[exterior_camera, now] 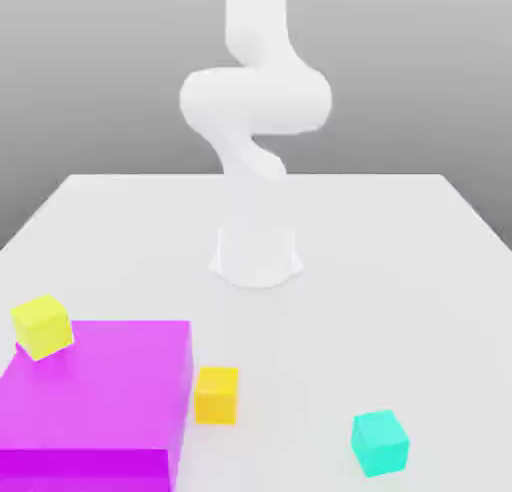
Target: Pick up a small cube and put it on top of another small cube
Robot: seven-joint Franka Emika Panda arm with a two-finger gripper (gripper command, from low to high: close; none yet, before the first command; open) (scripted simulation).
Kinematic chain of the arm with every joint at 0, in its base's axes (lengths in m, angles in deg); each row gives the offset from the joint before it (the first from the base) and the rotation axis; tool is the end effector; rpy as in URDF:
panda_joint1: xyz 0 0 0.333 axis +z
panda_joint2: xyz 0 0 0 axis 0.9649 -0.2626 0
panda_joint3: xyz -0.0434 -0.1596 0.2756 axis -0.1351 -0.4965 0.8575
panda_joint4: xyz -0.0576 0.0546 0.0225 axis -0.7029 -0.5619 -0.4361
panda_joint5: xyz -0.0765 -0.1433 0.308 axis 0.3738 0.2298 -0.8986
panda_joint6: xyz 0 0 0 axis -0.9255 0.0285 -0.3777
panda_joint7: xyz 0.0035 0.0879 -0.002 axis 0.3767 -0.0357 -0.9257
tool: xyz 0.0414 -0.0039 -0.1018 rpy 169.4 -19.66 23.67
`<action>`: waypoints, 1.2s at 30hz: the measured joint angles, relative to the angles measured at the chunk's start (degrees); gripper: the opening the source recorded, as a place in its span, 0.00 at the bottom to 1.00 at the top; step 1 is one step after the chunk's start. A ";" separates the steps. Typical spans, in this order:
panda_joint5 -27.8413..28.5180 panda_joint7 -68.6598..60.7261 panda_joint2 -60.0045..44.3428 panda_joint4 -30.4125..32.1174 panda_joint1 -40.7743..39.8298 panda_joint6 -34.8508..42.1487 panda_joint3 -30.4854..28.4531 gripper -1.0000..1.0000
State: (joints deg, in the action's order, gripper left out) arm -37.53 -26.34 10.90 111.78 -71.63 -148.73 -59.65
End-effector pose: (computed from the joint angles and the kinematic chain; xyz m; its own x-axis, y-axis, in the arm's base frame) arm 0.3256 0.0039 0.6847 0.5856 -0.6367 0.5017 -0.4454 -0.7699 -0.4570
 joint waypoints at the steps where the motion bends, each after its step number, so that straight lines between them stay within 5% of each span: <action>1: -0.27 -2.64 -1.71 0.32 1.38 -0.69 -0.75 0.50; 25: -9.43 -63.17 -39.81 7.52 23.34 -15.93 -9.28 0.50; 36: -5.25 -82.79 -56.60 10.37 24.45 -24.45 -6.41 0.50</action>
State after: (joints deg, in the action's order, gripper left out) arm -42.78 -109.13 -45.71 122.15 -47.18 -173.18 -66.06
